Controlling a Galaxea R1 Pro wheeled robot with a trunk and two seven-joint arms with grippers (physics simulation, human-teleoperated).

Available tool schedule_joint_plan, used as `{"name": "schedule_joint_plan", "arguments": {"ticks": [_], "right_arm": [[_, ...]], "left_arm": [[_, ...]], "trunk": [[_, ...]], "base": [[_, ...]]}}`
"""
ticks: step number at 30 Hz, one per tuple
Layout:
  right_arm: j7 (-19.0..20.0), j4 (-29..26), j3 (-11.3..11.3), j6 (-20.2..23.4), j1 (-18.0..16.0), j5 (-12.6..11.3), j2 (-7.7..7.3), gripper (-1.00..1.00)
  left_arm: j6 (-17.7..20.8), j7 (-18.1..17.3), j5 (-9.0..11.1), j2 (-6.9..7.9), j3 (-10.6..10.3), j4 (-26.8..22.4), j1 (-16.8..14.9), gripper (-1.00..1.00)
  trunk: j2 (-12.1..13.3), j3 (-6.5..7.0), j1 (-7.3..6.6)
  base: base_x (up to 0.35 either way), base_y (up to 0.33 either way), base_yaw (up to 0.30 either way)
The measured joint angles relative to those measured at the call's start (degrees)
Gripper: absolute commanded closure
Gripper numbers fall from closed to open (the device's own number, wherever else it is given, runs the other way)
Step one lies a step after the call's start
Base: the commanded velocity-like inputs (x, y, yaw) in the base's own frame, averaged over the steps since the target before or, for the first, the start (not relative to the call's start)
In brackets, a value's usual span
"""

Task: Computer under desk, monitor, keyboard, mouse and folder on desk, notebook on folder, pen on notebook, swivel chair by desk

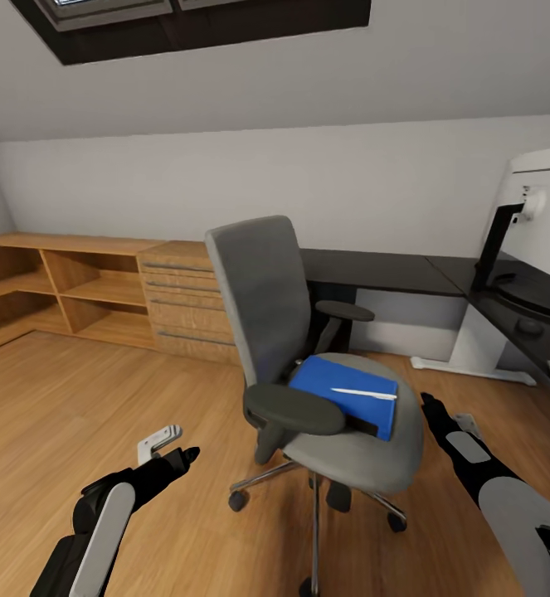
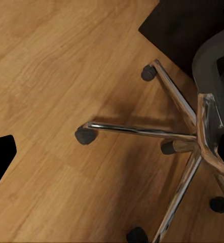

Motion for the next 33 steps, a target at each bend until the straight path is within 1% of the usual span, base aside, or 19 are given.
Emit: {"name": "schedule_joint_plan", "arguments": {"ticks": [7, 12, 16, 18, 20, 33], "right_arm": [[0.0, 0.0, 0.0, 0.0, 0.0, 0.0, 0.0, -1.0], [0.0, 0.0, 0.0, 0.0, 0.0, 0.0, 0.01, -1.0], [0.0, 0.0, 0.0, 0.0, 0.0, 0.0, 0.01, -1.0], [0.0, -0.1, -0.1, 0.0, 0.0, 0.4, -0.09, -1.0], [0.0, 0.0, 0.0, 0.0, 0.0, 0.0, 0.01, -1.0], [-0.1, 0.0, -0.2, 0.0, 0.0, 0.3, -0.03, -1.0]], "left_arm": [[0.0, 0.0, 0.0, 0.0, 0.0, 0.0, 0.0, -1.0], [0.0, 0.0, 0.0, 0.02, 0.0, 0.0, 0.0, -1.0], [0.0, 0.0, 0.0, 0.04, 0.0, 0.0, 0.0, -1.0], [0.0, 0.0, 0.0, 0.05, 0.0, 0.0, 0.0, -1.0], [0.0, 0.0, 0.0, 0.02, 0.0, 0.0, 0.0, -1.0], [0.0, 0.1, 0.2, -0.03, 0.0, 0.0, 0.0, -1.0]], "trunk": [[0.0, 0.0, 0.01], [0.0, 0.0, 0.01], [0.0, 0.0, 0.01], [0.0, 0.0, 0.01], [0.0, 0.0, 0.01], [0.0, 0.0, 0.01]], "base": [[0.028, -0.014, 0.007], [0.005, -0.003, 0.103], [0.001, -0.001, 0.181], [0.0, 0.0, 0.207], [0.0, 0.0, 0.216], [0.0, 0.0, 0.23]]}}
